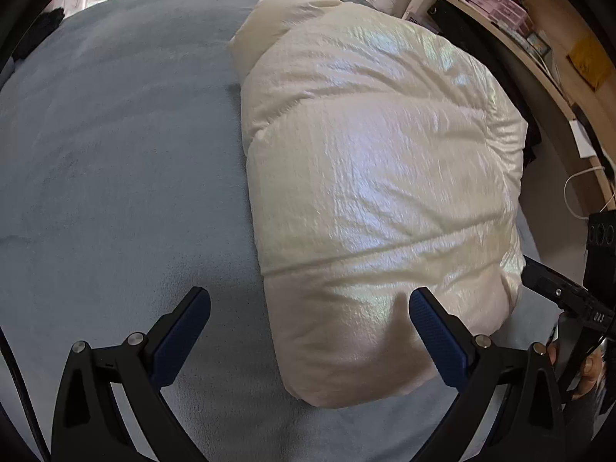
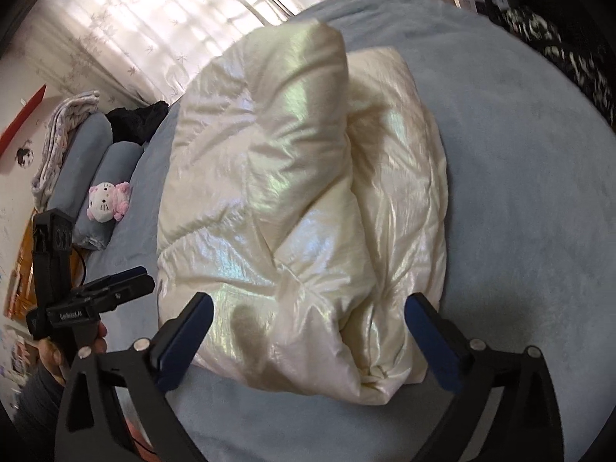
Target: Fold large clothes
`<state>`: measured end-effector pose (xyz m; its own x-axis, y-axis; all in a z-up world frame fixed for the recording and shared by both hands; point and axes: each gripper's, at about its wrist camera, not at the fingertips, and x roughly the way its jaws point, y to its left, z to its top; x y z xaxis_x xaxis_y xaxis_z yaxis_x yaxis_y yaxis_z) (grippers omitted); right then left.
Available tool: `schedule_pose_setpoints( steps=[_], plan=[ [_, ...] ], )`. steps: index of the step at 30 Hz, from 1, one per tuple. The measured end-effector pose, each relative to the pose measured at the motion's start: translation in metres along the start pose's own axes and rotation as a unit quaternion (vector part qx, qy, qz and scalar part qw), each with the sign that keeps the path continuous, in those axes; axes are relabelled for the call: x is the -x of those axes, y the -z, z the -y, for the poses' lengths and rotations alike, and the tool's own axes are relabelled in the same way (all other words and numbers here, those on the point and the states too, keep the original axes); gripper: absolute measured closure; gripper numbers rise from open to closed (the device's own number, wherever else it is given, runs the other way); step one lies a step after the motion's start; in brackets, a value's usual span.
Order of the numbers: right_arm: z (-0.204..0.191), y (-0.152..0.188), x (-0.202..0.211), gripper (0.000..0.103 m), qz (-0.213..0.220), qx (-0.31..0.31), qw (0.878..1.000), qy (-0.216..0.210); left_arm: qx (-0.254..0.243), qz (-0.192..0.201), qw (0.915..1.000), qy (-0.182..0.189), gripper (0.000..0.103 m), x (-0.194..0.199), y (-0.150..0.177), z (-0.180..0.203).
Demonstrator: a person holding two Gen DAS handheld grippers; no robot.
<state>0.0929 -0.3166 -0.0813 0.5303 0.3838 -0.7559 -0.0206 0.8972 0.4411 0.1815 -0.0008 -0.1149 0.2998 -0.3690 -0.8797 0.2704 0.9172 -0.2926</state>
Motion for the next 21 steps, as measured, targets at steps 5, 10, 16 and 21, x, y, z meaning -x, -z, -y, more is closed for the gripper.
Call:
schedule_pose_setpoints(
  steps=[5,10,16,21],
  plan=[
    [-0.004,-0.012,0.011,0.000,0.013,0.010,1.000,-0.018,0.006,0.001,0.9996,0.027,0.001,-0.006,-0.008,-0.001],
    [0.000,-0.025,0.007,0.000,0.011,0.006,1.000,-0.013,0.005,-0.001,0.9977,0.068,0.001,-0.018,-0.019,-0.004],
    [0.009,-0.032,-0.014,0.000,-0.028,0.007,0.999,0.012,-0.005,-0.017,0.9955,0.093,0.001,-0.042,-0.025,-0.006],
    [0.033,-0.036,-0.032,0.000,-0.059,-0.010,0.998,0.034,-0.003,-0.035,0.9917,0.124,0.001,-0.065,-0.033,-0.006]
  ],
)
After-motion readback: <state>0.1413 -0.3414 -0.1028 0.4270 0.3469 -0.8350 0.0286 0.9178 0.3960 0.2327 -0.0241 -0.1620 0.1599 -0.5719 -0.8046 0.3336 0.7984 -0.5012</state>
